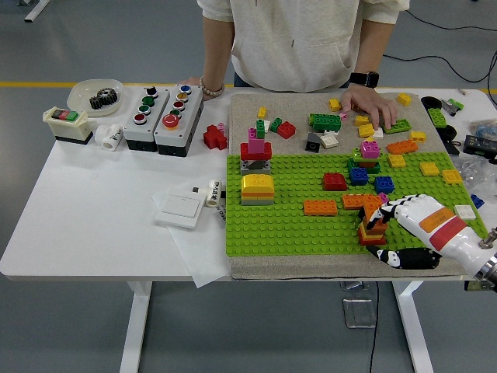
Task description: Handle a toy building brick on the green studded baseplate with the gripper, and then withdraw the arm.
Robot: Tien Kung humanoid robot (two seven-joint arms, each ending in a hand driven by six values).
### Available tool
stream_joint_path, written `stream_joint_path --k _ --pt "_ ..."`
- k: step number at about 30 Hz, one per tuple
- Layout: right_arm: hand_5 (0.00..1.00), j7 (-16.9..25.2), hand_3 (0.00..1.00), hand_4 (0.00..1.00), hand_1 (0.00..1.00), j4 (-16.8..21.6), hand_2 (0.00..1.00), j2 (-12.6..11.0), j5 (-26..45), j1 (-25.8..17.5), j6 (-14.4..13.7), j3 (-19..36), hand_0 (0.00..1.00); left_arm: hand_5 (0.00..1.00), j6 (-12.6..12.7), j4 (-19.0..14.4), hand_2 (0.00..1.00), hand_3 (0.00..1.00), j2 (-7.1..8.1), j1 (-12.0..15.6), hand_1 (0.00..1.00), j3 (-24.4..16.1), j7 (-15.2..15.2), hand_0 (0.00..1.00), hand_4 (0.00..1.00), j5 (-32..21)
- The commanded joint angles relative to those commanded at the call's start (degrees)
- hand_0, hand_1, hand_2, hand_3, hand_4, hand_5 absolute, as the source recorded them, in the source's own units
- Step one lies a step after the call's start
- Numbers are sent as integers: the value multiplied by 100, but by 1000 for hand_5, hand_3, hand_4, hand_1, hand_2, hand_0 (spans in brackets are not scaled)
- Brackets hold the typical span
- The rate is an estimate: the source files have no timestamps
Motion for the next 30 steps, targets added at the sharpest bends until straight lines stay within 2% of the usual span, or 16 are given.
stream_joint_path --k 21,30 --pt "441 49 546 727 518 144 584 -17 80 80 -206 0 527 766 -20 4 504 593 3 2 476 -39 11 425 612 58" --pt "442 49 551 728 527 72 590 7 135 222 -227 -129 527 766 -8 7 504 594 4 -9 476 -7 -4 425 613 -1"
